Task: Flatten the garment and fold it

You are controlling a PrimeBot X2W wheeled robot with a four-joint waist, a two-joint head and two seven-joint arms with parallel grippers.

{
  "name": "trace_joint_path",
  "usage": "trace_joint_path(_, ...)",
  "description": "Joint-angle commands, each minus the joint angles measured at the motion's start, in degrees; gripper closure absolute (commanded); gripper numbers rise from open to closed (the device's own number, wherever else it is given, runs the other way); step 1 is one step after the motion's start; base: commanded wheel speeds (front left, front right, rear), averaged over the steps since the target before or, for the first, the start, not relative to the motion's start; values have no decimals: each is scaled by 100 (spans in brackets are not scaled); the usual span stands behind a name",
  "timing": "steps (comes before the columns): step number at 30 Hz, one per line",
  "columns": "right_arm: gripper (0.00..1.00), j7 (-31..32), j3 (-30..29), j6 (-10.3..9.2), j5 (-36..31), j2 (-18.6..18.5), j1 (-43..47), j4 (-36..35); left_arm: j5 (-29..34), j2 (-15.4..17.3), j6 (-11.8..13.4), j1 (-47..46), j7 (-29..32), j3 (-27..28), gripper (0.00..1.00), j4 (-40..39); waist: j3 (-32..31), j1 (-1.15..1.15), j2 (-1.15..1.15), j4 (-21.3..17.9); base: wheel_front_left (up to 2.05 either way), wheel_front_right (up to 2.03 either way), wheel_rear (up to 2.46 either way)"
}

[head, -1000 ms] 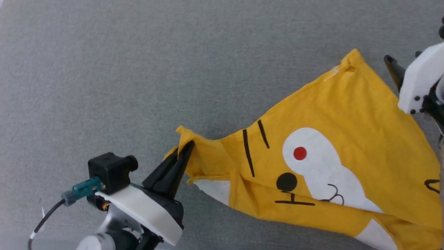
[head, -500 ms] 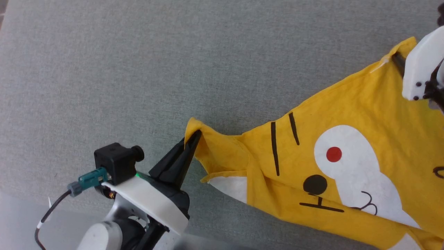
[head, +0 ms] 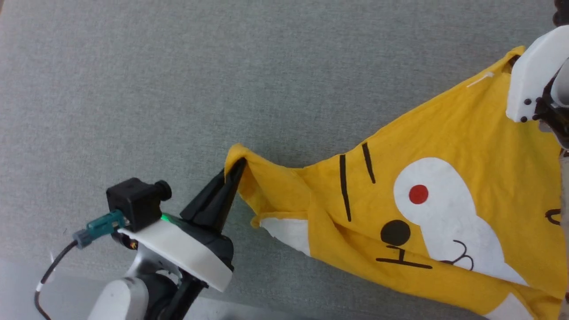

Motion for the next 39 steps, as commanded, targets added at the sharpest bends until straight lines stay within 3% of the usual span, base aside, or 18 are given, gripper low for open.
trace_joint_path(1, 100, -116, 18, -6, 42, 29, 43, 0, -2, 22, 19, -152, -51, 61, 100, 16, -173, -1, 0, -152, 0, 0, 0)
trace_joint_path(11, 100, -796, -91, -6, 451, 270, 145, -219, 206, 176, 186, -930, -78, 404, 100, 185, -921, -1, 0, -624, 0, 0, 0)
trace_joint_path(22, 100, -1132, -193, -6, 553, 302, 176, -497, 491, 480, 394, -2373, 406, 614, 100, 647, -1762, -1, 0, -1075, 0, 0, 0)
trace_joint_path(30, 100, -1152, -85, -6, 402, 353, -488, -428, 747, 563, 223, -4082, 597, 457, 100, 1754, -2236, -1, 0, -1319, 0, 0, 0)
trace_joint_path(39, 100, -1071, 14, -6, 13, 653, -1657, 399, 966, 518, 54, -5687, 846, 192, 100, 3381, -2428, -1, 0, -1644, 0, 0, 0)
